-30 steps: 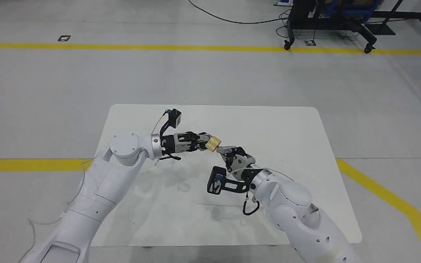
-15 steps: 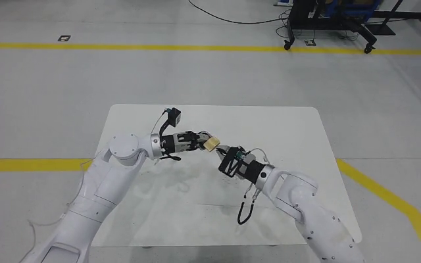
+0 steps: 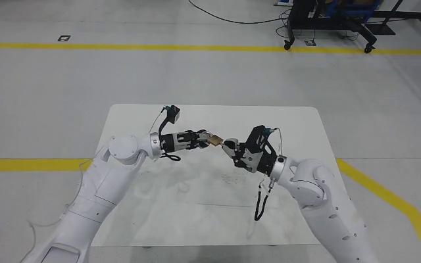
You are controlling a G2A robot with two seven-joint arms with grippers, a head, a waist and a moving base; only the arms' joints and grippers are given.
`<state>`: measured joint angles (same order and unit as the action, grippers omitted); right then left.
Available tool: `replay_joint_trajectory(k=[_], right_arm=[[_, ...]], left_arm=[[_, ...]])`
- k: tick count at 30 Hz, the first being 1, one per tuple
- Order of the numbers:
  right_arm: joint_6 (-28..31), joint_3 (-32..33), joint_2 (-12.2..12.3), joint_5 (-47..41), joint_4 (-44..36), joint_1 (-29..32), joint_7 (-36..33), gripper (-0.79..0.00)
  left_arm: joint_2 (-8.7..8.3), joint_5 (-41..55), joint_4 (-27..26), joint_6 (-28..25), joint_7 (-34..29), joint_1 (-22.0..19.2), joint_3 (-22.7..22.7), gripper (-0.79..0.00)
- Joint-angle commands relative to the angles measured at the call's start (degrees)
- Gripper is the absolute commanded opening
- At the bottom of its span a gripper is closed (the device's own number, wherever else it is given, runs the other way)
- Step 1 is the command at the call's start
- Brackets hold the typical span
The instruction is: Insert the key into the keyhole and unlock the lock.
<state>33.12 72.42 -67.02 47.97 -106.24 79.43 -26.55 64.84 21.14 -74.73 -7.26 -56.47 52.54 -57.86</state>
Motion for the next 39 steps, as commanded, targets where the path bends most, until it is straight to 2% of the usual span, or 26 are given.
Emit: replay_joint_trajectory(k=[1,2,3,9,16,18,21,23,29,31,32,36,39], right_arm=[[0.0,0.0,0.1,-0.2,0.0,-0.1,-0.7,-0.403],[0.1,-0.1,0.2,-0.1,0.0,-0.2,-1.5,-0.092],[0.3,-0.2,0.2,-0.1,0.0,-0.3,-2.0,0.000],[2.3,2.6,0.9,-2.9,0.8,1.2,-1.8,0.000],[5.3,15.6,2.2,-12.1,1.3,8.1,6.4,0.000],[6.4,20.1,2.5,-15.7,1.1,11.1,9.5,0.000],[6.4,20.1,2.5,-15.7,1.1,11.1,9.5,0.000],[6.4,20.1,2.5,-15.7,1.1,11.1,9.5,0.000],[6.4,20.1,2.5,-15.7,1.1,11.1,9.5,0.000],[6.4,20.1,2.5,-15.7,1.1,11.1,9.5,0.000],[6.4,20.1,2.5,-15.7,1.1,11.1,9.5,0.000],[6.4,20.1,2.5,-15.7,1.1,11.1,9.5,0.000],[6.4,20.1,2.5,-15.7,1.1,11.1,9.5,0.000]], left_arm=[[0.03,-0.2,0.0,-0.1,0.0,0.1,0.0,-0.785],[0.05,-0.2,0.0,-0.1,0.0,0.1,0.0,-0.785],[0.06,-0.3,0.0,-0.1,0.0,0.1,0.0,-0.785],[0.05,-2.2,0.2,0.4,0.5,-0.1,0.0,-0.785],[0.20,-9.1,-0.3,2.2,1.4,-0.2,2.4,-0.785],[0.47,-11.8,-0.7,3.6,1.7,-0.4,4.2,-0.785],[1.13,-17.4,-0.7,8.1,1.7,-1.4,8.2,-0.785],[1.81,-24.5,-0.2,12.8,0.4,-3.4,12.5,-0.785],[4.22,-28.4,2.3,17.5,-0.9,-7.3,18.8,-0.785],[4.74,-29.4,2.8,18.9,-1.5,-8.2,20.1,-0.397],[5.05,-29.9,3.1,20.1,-1.7,-8.7,20.7,0.000],[5.23,-30.9,2.2,22.3,-1.2,-9.3,20.3,0.000],[4.46,-29.6,-0.2,22.8,-0.9,-8.6,17.3,0.000]])
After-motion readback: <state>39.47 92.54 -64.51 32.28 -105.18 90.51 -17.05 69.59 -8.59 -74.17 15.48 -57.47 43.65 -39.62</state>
